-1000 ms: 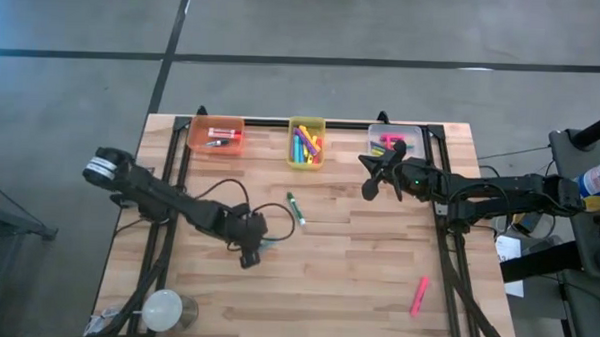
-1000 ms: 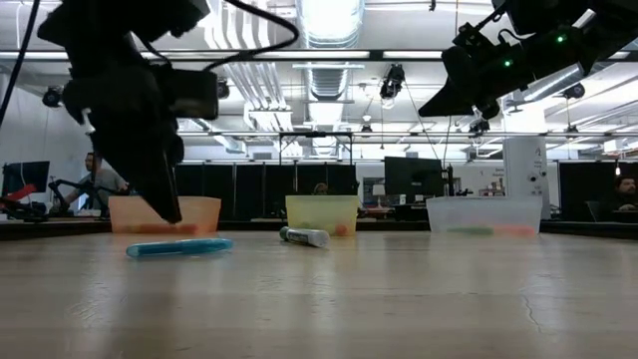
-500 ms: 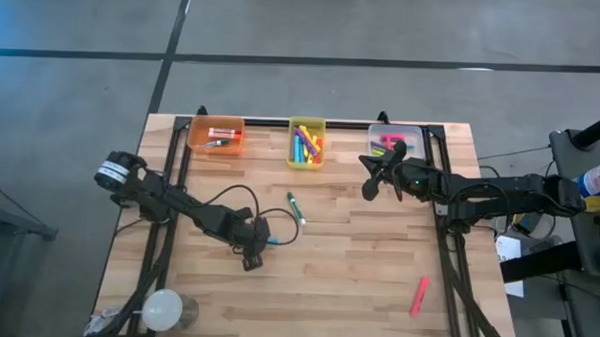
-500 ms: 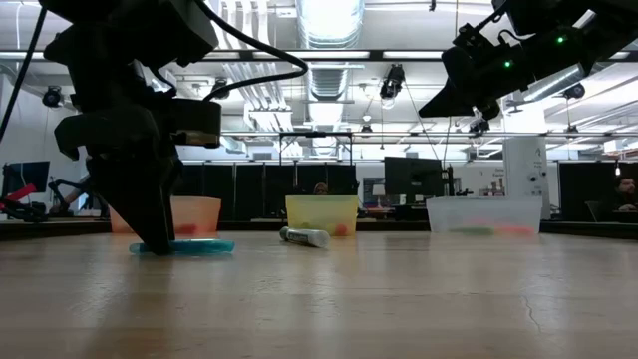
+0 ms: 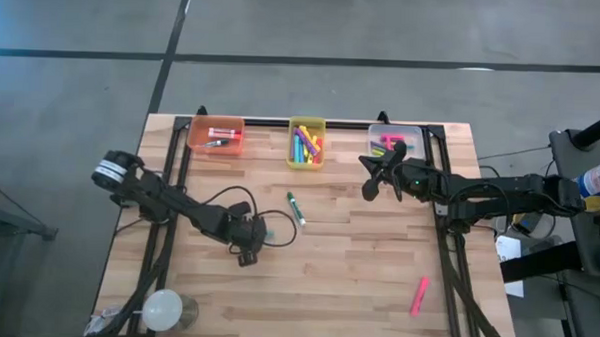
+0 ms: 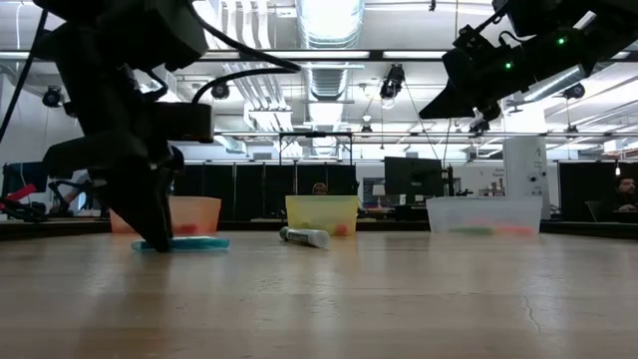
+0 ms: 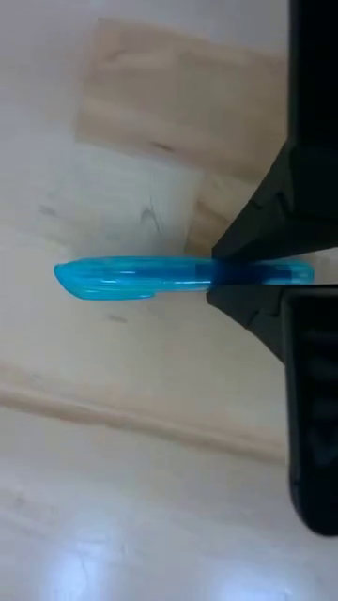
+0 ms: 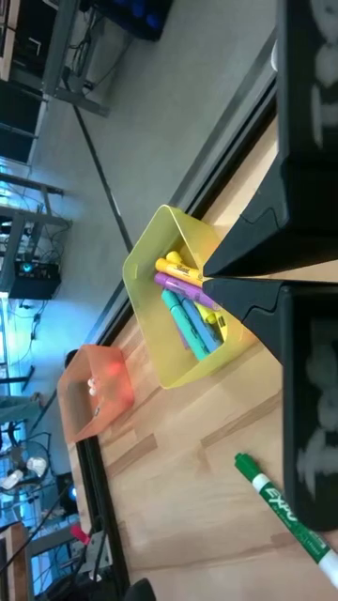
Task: Pick & Place Markers
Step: Put the blue pen into the transparent bin
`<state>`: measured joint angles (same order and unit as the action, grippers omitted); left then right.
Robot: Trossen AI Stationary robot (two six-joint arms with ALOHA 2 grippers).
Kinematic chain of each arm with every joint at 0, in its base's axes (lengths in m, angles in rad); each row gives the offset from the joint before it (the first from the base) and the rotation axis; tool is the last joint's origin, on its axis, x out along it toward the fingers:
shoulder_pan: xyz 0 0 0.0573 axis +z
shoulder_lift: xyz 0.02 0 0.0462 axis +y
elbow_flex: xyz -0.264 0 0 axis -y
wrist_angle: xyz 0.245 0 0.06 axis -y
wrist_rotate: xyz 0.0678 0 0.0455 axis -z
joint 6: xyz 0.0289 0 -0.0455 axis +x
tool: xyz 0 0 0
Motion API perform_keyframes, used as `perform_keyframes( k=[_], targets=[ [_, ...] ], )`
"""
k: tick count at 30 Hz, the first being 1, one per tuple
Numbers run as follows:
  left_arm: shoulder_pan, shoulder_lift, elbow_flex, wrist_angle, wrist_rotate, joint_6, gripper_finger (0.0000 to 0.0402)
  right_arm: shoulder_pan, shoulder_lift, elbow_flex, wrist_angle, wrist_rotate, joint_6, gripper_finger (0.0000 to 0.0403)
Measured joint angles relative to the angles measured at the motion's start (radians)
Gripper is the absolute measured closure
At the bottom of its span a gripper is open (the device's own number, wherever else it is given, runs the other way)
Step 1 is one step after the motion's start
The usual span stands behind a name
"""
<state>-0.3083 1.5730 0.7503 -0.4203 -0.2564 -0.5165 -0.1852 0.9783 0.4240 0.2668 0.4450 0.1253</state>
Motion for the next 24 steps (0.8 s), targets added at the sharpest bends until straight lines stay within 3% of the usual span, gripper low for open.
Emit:
perform_keyframes(
  k=[5,9,16,20,24],
  targets=[
    [0.007,-0.073,-0.033,0.049,-0.051,0.065,0.0379,0.0,0.0,0.0,0.0,0.0,-0.001,0.0394],
    [0.007,-0.161,-0.142,0.353,-0.055,0.127,0.0381,0.0,0.0,0.0,0.0,-0.006,-0.005,0.0394],
    [0.054,-0.189,-0.403,1.061,0.015,0.308,0.0381,0.0,0.001,-0.004,0.002,-0.039,-0.004,0.0394],
    [0.161,-0.179,-0.447,1.339,0.151,0.424,0.0381,0.0,0.033,-0.004,0.045,-0.061,-0.016,0.0394],
    [0.3,-0.175,-0.422,1.403,0.359,0.513,0.0381,0.0,0.099,-0.004,0.142,-0.062,-0.054,0.0394]
  ],
)
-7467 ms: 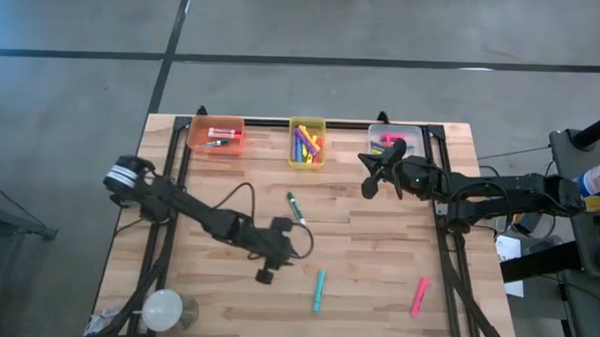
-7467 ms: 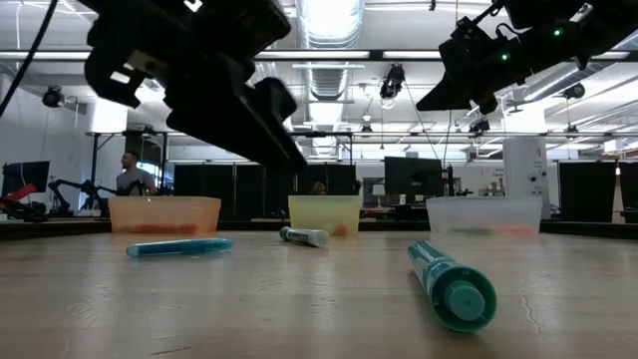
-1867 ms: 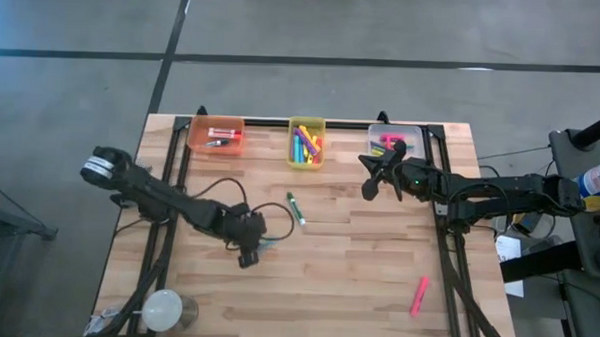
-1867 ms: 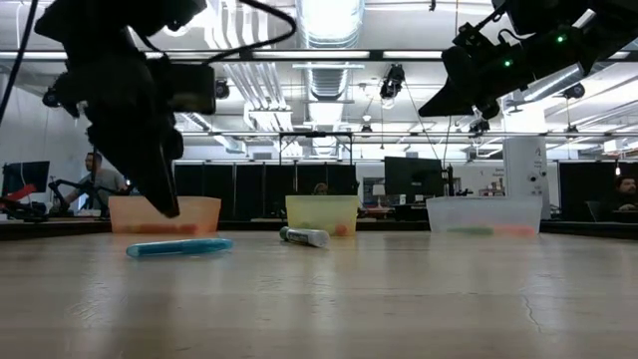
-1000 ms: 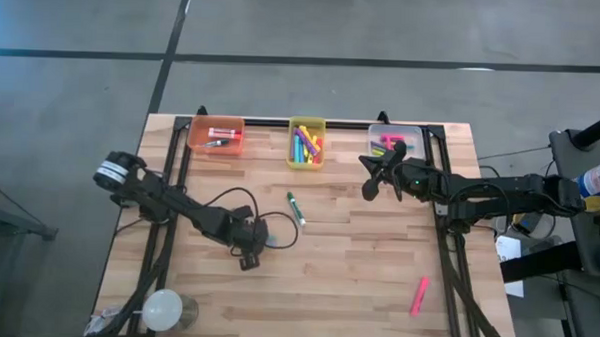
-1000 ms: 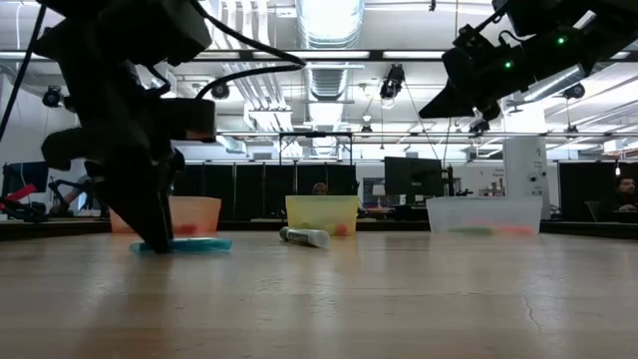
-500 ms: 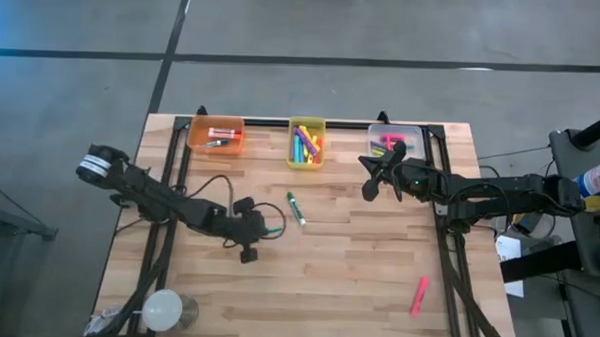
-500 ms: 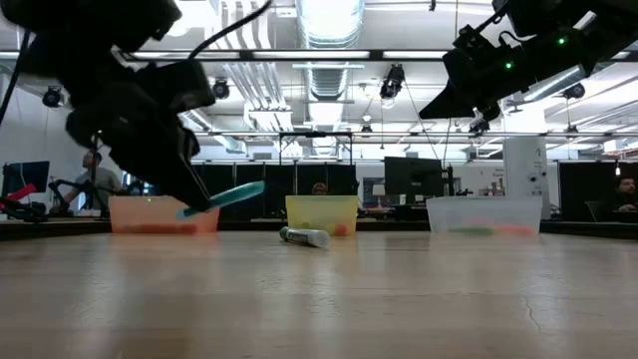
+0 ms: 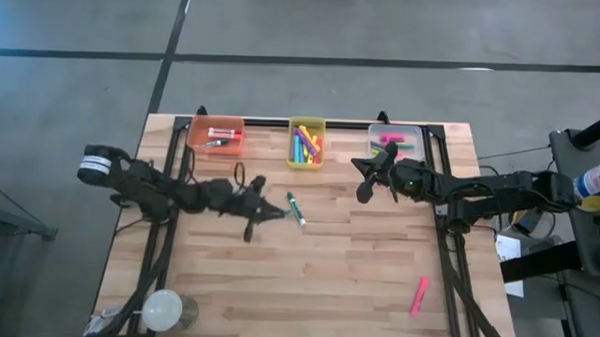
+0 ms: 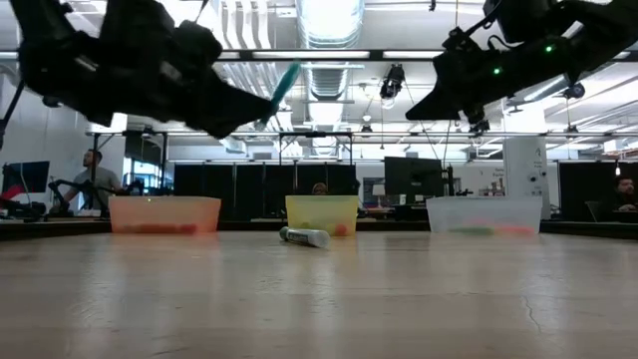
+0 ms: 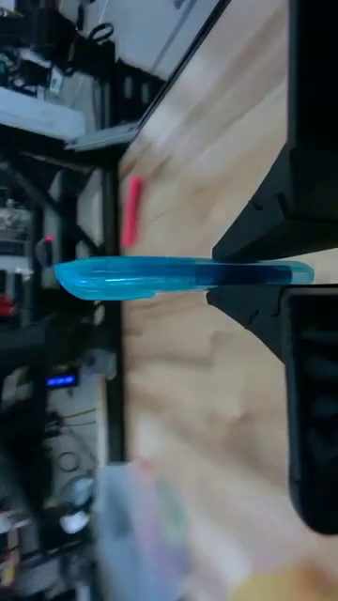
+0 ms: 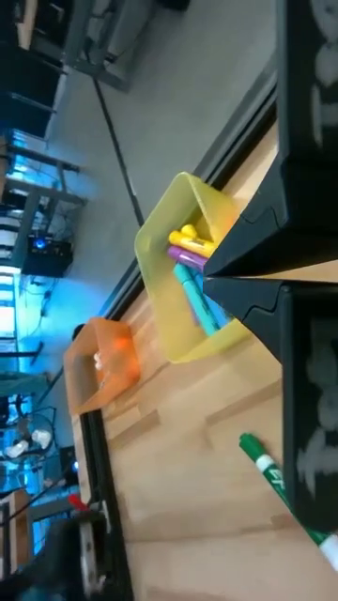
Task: Pick & Place Markers
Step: Put the blue pen into the transparent bin
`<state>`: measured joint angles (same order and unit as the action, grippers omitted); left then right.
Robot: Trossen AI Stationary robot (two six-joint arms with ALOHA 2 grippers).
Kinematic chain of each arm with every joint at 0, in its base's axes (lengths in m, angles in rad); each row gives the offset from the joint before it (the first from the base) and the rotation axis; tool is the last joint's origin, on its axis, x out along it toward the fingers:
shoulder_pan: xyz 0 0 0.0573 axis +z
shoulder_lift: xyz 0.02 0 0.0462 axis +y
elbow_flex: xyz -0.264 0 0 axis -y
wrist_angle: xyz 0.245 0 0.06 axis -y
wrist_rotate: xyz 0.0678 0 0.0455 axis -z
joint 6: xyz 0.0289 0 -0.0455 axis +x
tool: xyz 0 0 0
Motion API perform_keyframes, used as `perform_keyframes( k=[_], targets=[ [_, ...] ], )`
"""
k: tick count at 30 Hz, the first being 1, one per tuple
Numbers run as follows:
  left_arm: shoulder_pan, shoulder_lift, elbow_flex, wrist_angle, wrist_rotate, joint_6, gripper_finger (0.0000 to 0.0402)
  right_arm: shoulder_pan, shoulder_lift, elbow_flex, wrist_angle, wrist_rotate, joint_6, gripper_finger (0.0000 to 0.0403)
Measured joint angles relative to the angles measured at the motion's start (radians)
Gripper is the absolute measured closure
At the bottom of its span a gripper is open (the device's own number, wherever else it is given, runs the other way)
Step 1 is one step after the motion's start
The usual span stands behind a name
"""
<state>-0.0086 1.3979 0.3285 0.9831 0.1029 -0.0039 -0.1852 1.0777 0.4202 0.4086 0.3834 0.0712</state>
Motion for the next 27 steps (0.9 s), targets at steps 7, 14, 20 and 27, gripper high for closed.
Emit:
perform_keyframes(
  k=[7,14,20,27],
  targets=[
    [0.217,0.001,0.087,0.004,0.075,0.024,0.0379,0.0,0.104,0.062,0.045,-0.001,-0.008,0.0394],
    [0.27,0.0,0.095,0.021,0.083,0.002,0.0379,0.0,0.193,0.134,0.039,-0.056,0.032,0.0375],
    [0.285,0.0,0.071,0.019,0.087,0.025,0.0379,0.0,0.255,0.164,0.037,-0.148,0.049,0.0327],
    [0.293,0.0,0.055,0.052,0.104,0.027,0.0379,0.0,0.325,0.22,0.038,-0.3,0.06,0.0267]
  ],
)
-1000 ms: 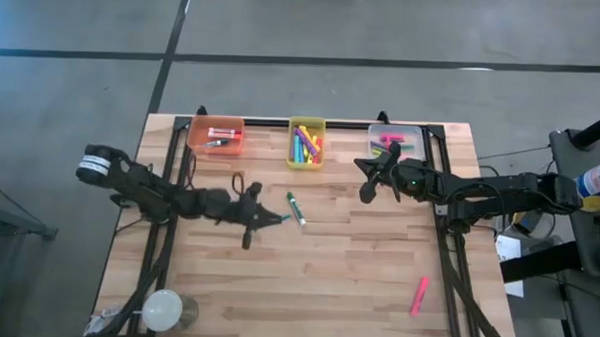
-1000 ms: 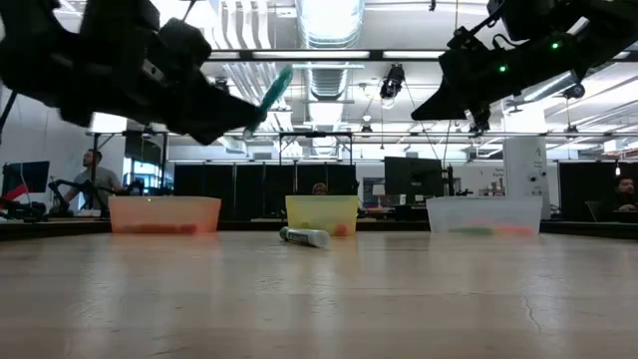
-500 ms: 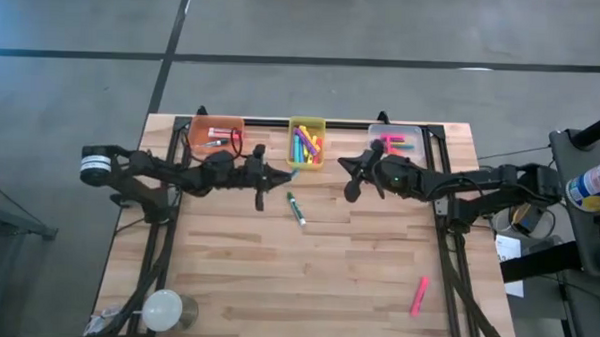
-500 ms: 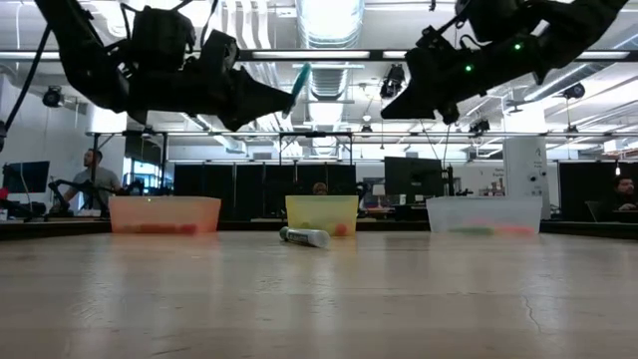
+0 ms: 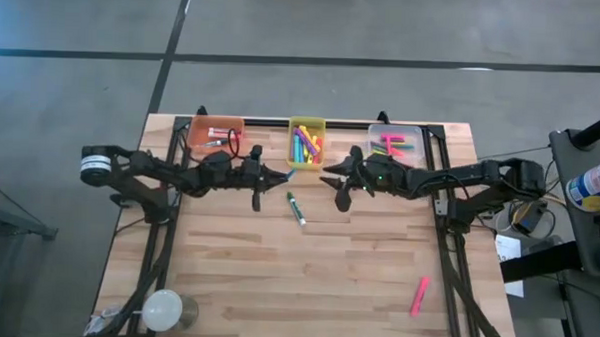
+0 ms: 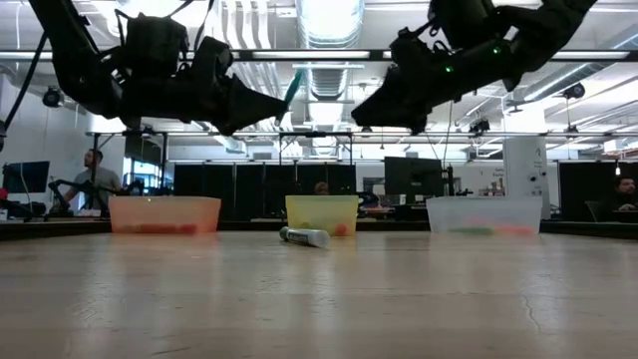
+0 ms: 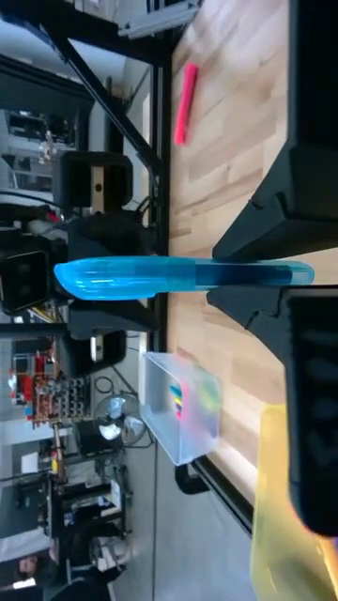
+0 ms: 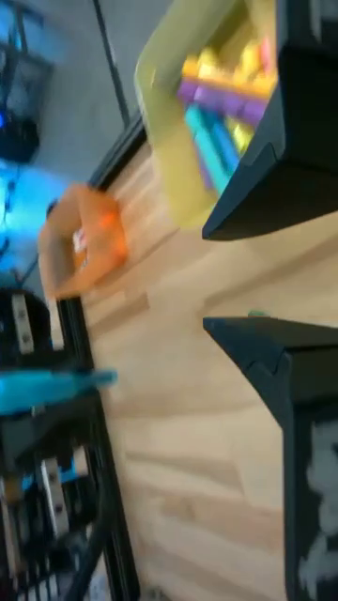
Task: Pick & Place Markers
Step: Put the blue pen into the transparent bin
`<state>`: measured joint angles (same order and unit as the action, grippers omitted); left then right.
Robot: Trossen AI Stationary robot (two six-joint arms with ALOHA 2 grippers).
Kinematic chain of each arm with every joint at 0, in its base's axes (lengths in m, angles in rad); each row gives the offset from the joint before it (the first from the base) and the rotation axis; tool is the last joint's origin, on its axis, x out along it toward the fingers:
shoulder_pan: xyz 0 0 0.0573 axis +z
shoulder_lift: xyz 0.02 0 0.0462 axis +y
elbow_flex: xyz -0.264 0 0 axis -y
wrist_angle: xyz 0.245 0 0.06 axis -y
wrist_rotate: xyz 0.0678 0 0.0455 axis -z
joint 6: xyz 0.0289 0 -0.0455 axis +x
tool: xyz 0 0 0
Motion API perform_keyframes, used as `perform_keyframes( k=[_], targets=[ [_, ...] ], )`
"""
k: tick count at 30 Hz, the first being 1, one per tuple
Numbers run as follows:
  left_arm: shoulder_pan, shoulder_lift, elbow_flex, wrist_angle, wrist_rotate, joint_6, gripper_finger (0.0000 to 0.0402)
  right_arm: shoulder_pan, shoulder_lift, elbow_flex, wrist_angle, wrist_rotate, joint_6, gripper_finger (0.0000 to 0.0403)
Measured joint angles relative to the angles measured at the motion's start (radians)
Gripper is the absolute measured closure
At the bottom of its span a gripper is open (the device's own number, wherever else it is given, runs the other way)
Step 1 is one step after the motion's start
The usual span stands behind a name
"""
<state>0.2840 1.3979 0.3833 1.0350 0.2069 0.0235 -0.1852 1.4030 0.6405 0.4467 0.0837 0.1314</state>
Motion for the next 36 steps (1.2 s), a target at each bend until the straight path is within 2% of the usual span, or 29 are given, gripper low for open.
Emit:
perform_keyframes(
  k=[8,13,23,29,36],
  targets=[
    [0.0,-0.001,-0.018,0.022,0.021,0.018,0.0379,0.023,0.06,0.086,0.003,-0.088,-0.032,0.0199],
    [0.0,-0.001,-0.022,0.027,0.039,0.01,0.0379,0.065,0.079,0.127,0.008,-0.093,-0.118,0.0177],
    [-0.002,-0.001,-0.025,0.029,0.052,0.008,0.0379,0.078,0.094,0.142,0.164,-0.051,-0.109,0.0183],
    [-0.005,-0.002,-0.025,0.029,0.071,0.006,0.0379,0.075,0.19,0.155,0.275,-0.062,-0.112,0.0184],
    [-0.005,-0.002,-0.025,0.028,0.073,0.006,0.0378,0.074,0.299,0.268,0.281,-0.073,-0.163,0.0184]
  ],
)
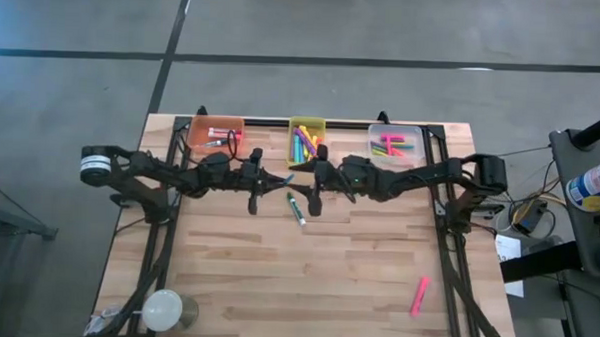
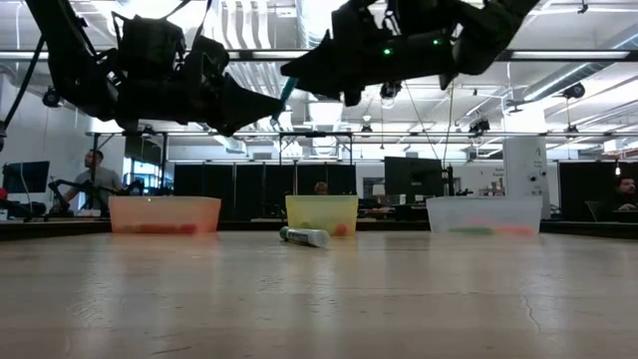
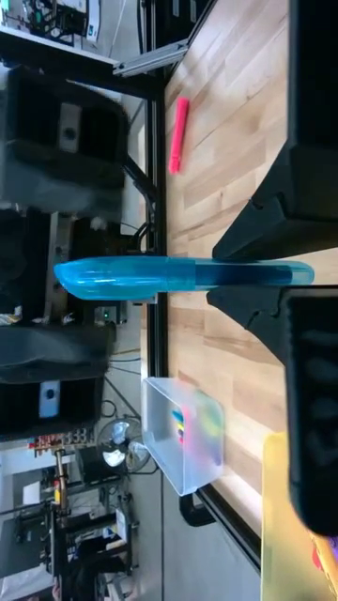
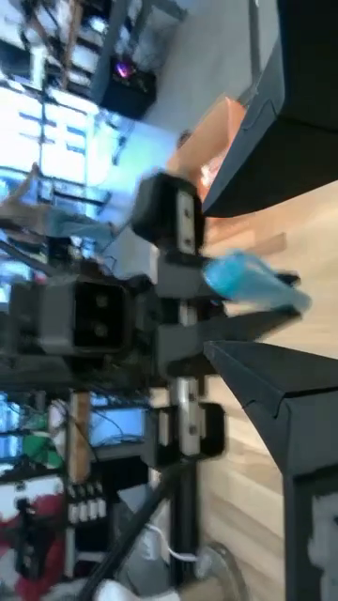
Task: Pick & Place Markers
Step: Put the blue pen into the transparent bin
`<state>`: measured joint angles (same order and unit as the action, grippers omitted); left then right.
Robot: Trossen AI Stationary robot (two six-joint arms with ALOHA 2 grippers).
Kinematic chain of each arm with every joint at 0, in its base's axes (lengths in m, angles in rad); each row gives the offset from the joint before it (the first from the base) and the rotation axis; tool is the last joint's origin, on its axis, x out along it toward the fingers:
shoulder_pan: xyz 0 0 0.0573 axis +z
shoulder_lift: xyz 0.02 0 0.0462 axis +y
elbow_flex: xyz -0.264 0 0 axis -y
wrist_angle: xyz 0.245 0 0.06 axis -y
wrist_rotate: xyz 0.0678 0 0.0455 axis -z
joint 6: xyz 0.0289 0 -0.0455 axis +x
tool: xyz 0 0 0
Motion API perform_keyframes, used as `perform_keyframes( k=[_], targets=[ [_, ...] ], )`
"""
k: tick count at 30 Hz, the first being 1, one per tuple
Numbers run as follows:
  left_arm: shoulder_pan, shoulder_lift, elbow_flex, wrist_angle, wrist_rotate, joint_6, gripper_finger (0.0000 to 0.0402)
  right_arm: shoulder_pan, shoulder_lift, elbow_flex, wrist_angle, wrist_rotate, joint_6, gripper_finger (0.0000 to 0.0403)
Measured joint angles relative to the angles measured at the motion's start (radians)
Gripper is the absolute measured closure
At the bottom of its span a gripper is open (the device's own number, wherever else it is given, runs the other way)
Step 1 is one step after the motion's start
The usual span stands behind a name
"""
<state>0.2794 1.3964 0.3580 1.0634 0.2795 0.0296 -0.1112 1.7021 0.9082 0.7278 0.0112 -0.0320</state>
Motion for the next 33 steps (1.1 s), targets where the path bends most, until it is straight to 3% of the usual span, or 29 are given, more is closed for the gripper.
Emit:
perform_keyframes(
  k=[8,23,33],
  targets=[
    [-0.001,0.0,0.0,-0.001,0.0,0.001,0.0378,0.0,0.062,0.07,-0.059,-0.012,-0.003,0.0204],
    [0.0,0.0,-0.001,-0.004,0.001,-0.004,0.0376,0.005,0.046,0.059,-0.065,-0.02,-0.034,0.035],
    [0.001,-0.006,-0.002,-0.005,-0.062,-0.058,0.0324,0.003,0.046,0.055,-0.074,-0.008,-0.049,0.0351]
  ],
)
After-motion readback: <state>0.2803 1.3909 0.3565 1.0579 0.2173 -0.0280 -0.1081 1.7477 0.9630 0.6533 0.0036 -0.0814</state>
